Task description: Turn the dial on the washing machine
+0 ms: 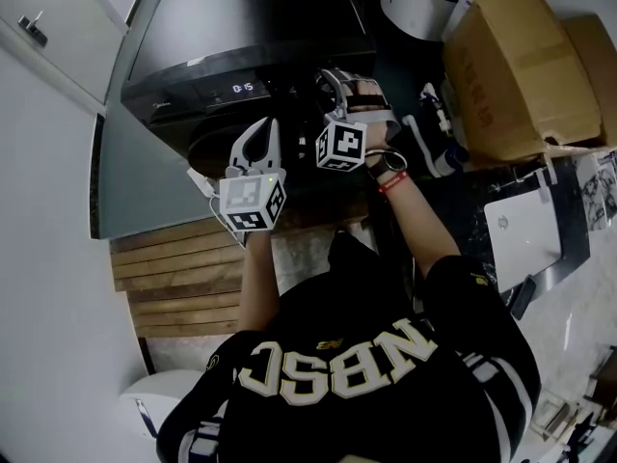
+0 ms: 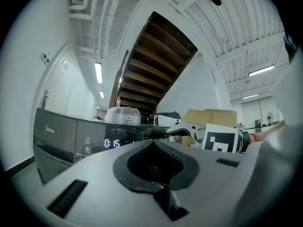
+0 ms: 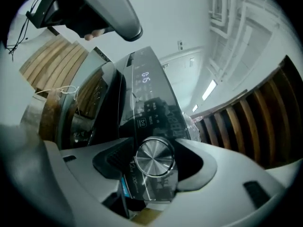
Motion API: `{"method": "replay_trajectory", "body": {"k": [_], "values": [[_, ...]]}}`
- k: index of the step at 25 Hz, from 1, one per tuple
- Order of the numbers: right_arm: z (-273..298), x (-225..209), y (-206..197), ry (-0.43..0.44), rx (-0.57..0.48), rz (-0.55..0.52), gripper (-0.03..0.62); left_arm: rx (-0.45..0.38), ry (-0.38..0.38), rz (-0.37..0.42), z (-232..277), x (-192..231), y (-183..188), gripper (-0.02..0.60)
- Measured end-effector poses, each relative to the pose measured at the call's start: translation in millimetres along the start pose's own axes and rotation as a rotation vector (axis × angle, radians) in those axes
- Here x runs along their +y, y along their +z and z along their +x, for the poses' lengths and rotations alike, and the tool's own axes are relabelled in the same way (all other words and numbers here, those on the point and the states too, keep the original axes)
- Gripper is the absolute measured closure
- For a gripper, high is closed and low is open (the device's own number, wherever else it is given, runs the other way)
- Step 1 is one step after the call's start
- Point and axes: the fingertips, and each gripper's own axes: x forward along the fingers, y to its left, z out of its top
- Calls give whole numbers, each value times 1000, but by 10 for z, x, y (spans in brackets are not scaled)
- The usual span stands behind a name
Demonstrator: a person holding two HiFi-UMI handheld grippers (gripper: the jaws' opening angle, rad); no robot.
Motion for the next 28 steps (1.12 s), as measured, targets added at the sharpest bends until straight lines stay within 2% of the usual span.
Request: {"method": "replay_trajectory", "body": {"k": [5, 8, 11, 15, 17, 28], "values": [[50, 8, -14, -16, 8, -67, 326, 1, 8, -4, -12, 42, -29, 568], [59, -3, -9, -21, 0, -57, 326, -6, 15, -4, -12, 65, -5, 568], [49, -44, 2, -28, -34, 61, 327, -9, 18, -9, -19, 80, -3, 568], [20, -156, 1, -55, -107, 366, 327, -12, 23, -16, -32, 95, 8, 568], [10, -187, -12, -71, -115, 447, 327, -13, 26, -17, -40, 96, 17, 568], [29, -217, -27, -66, -104, 518, 327, -11, 41, -25, -78, 121, 18, 568]]}}
